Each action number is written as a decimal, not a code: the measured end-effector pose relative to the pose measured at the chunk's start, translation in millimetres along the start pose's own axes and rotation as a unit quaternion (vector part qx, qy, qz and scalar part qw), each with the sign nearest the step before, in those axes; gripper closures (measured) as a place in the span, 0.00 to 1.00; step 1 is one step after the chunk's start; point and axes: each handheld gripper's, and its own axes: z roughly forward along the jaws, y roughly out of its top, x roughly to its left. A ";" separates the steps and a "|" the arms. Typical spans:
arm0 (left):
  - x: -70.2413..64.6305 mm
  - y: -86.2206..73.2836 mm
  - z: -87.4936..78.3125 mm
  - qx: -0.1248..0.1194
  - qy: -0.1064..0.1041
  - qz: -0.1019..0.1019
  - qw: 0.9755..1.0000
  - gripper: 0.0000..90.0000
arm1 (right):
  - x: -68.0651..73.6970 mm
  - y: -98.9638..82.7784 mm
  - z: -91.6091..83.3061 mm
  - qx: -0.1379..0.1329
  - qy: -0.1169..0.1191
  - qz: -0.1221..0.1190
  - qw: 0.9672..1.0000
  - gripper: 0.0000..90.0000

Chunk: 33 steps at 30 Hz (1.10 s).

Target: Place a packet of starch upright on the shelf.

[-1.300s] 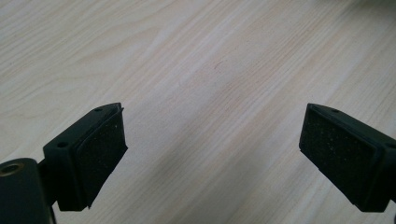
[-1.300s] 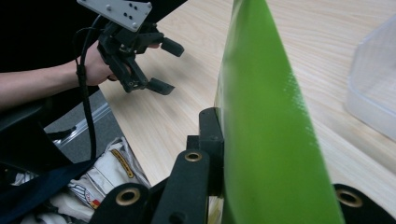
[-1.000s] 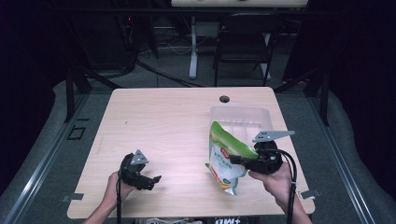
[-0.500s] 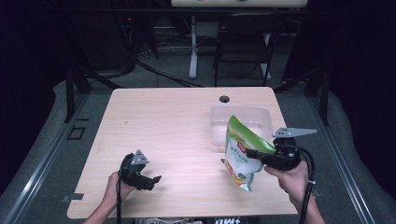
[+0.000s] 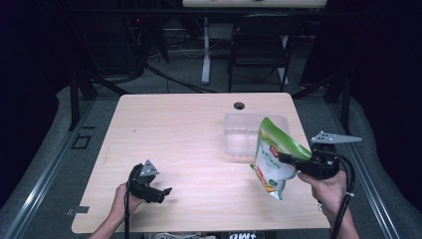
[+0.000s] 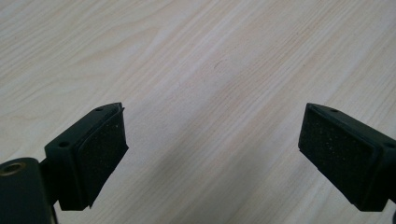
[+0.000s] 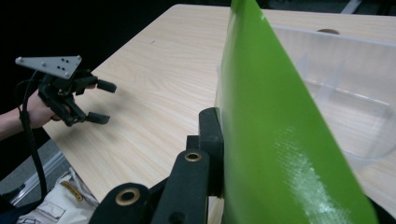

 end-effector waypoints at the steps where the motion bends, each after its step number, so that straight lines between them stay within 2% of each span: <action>1: 0.1 0.0 0.0 0.000 0.001 0.000 1.000 0.08 | -1.5 0.1 -2.3 -0.003 -0.002 0.002 1.000 1.00; 11: 0.1 0.1 0.1 0.000 0.001 0.000 1.000 0.08 | -11.4 1.5 -20.0 -0.024 -0.021 0.012 0.999 1.00; 18: 0.2 0.2 0.3 0.000 0.003 0.000 1.000 0.08 | -13.7 3.5 -24.4 -0.032 -0.033 0.015 0.999 1.00; 26: 0.2 0.6 1.2 0.003 0.000 0.001 1.000 0.08 | -15.7 12.8 -34.0 -0.048 -0.060 0.011 0.997 1.00; 33: -0.1 0.6 2.3 0.002 0.000 -0.002 1.000 0.08 | -16.9 24.6 -36.5 -0.060 -0.073 0.007 0.996 1.00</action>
